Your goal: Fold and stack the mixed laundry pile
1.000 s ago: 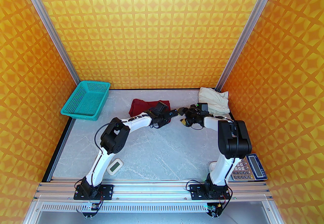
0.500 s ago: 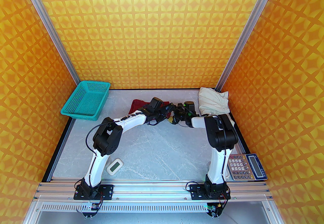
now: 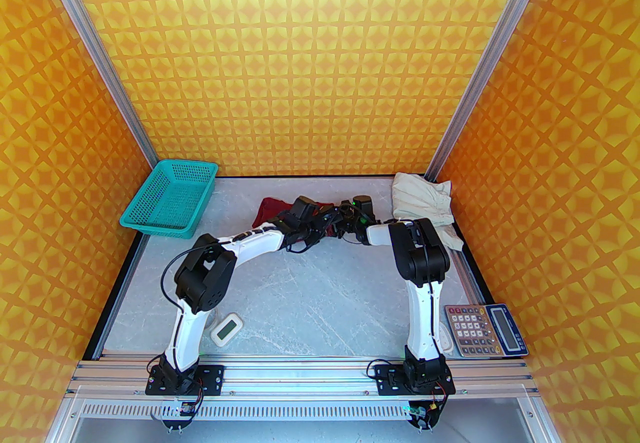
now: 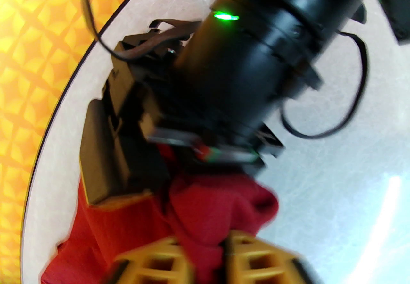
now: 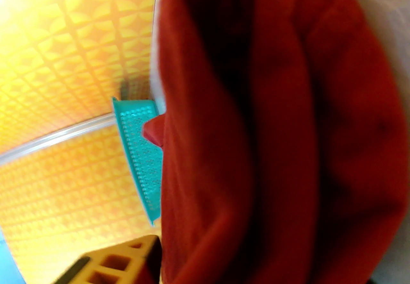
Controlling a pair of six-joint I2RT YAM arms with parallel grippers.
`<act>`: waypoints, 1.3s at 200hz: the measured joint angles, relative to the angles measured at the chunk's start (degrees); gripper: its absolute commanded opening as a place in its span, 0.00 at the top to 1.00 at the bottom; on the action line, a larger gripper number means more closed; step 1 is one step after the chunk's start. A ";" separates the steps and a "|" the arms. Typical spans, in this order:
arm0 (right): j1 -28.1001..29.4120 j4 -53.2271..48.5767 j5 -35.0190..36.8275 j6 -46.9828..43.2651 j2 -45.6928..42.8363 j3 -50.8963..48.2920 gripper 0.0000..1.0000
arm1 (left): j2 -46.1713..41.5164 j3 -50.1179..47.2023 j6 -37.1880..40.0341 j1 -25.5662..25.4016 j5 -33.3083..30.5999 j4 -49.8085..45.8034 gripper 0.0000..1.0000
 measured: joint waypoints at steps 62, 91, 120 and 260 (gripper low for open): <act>-0.68 -36.30 15.96 -36.00 -0.17 15.82 1.00 | -20.98 -21.31 -10.01 0.22 2.97 2.05 0.45; -2.49 -47.91 27.85 -49.22 -2.16 22.45 1.00 | -30.91 -29.20 -17.11 1.73 3.85 4.15 0.49; -6.78 -53.57 39.50 -59.28 -5.44 27.19 1.00 | -34.21 -34.21 -22.36 4.59 3.93 6.10 0.52; -22.23 -43.08 65.99 -78.29 -13.68 22.36 0.97 | -23.74 -35.01 -31.76 6.01 7.58 9.77 0.60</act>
